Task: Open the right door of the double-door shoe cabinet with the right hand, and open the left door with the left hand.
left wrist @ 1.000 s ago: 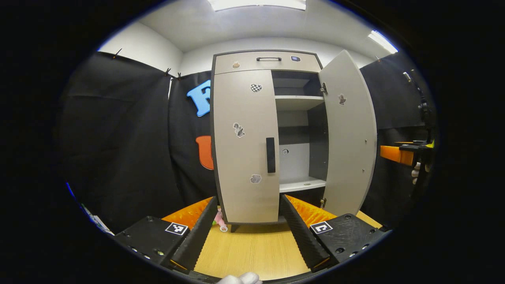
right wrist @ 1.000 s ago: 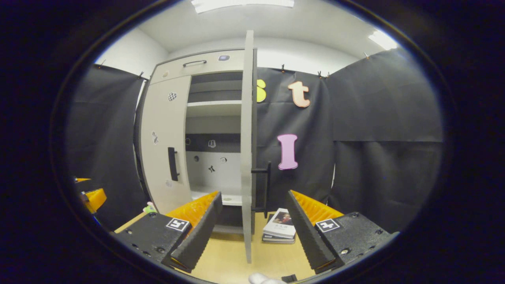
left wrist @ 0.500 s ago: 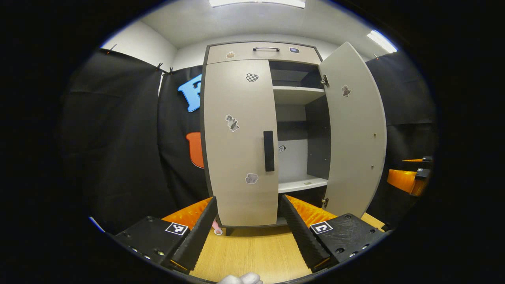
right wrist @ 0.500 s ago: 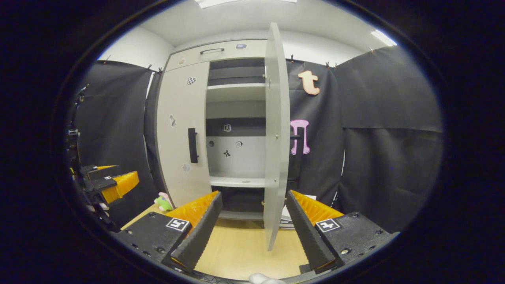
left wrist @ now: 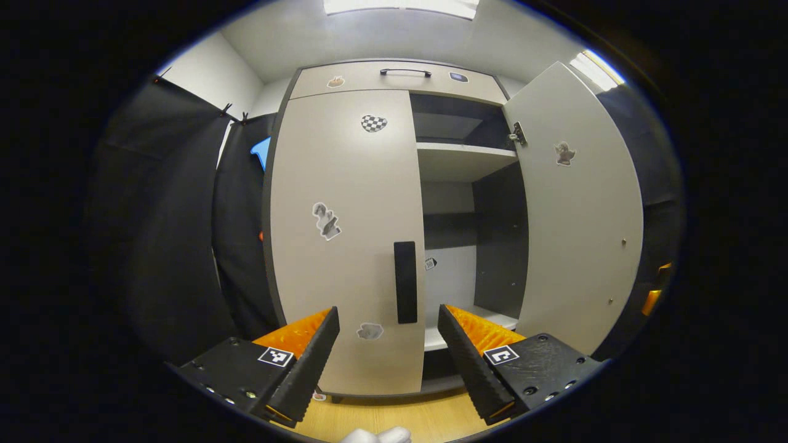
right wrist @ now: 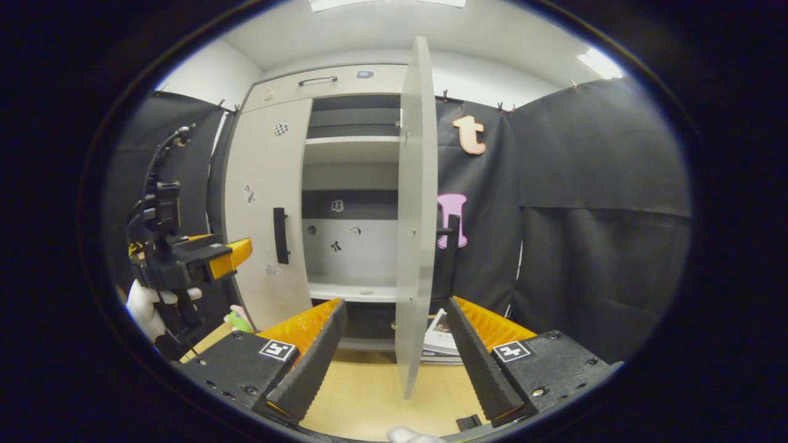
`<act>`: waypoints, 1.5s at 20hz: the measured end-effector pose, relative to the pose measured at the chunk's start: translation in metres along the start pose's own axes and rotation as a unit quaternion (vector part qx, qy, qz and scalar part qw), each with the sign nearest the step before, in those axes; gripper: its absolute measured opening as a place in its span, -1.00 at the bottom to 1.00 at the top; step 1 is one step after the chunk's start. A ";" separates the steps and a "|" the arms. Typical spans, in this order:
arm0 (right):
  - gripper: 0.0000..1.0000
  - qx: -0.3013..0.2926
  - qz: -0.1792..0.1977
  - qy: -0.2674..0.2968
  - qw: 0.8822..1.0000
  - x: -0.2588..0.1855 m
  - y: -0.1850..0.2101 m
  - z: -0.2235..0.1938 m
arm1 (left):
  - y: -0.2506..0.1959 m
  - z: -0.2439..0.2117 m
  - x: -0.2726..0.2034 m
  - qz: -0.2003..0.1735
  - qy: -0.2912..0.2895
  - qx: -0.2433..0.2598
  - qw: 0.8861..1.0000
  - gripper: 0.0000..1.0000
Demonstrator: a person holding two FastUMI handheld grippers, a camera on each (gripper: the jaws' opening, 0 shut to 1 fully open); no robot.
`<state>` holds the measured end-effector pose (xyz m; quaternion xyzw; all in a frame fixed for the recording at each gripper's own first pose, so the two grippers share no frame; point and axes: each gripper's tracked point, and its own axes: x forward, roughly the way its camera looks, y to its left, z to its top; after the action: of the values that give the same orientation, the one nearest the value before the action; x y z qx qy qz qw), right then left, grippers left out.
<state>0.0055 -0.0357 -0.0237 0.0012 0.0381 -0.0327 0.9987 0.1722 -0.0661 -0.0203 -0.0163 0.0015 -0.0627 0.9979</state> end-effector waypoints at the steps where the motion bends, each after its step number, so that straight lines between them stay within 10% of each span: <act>1: 1.00 0.001 -0.007 0.002 1.000 -0.001 -0.005 0.000 | -0.004 0.001 0.014 -0.004 -0.005 -0.002 1.000 0.93; 15: 1.00 0.011 -0.028 0.008 1.000 -0.011 -0.014 -0.002 | -0.005 -0.014 0.115 0.036 0.003 0.003 0.999 0.91; 21: 1.00 0.018 -0.013 0.001 1.000 -0.013 -0.010 0.003 | -0.015 -0.024 0.125 0.017 0.018 -0.002 1.000 0.52; 22: 1.00 0.019 -0.013 -0.001 1.000 -0.014 -0.011 0.004 | -0.020 -0.025 0.126 0.008 0.019 -0.005 1.000 0.01; 24: 1.00 0.021 -0.012 -0.007 1.000 -0.016 -0.012 0.008 | -0.018 -0.025 0.126 0.018 0.024 0.004 1.000 -0.36; 25: 1.00 0.021 -0.012 -0.012 1.000 -0.019 -0.013 0.011 | -0.018 -0.025 0.127 0.021 0.023 0.002 1.000 -0.19; 30: 1.00 0.027 -0.011 -0.012 0.999 -0.027 -0.019 0.010 | -0.017 -0.026 0.127 0.038 0.032 -0.019 0.999 -0.76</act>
<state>-0.0220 -0.0529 -0.0120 0.0274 0.0251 -0.0449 0.9983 0.2955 -0.0997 -0.0462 -0.0335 0.0350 -0.0250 0.9985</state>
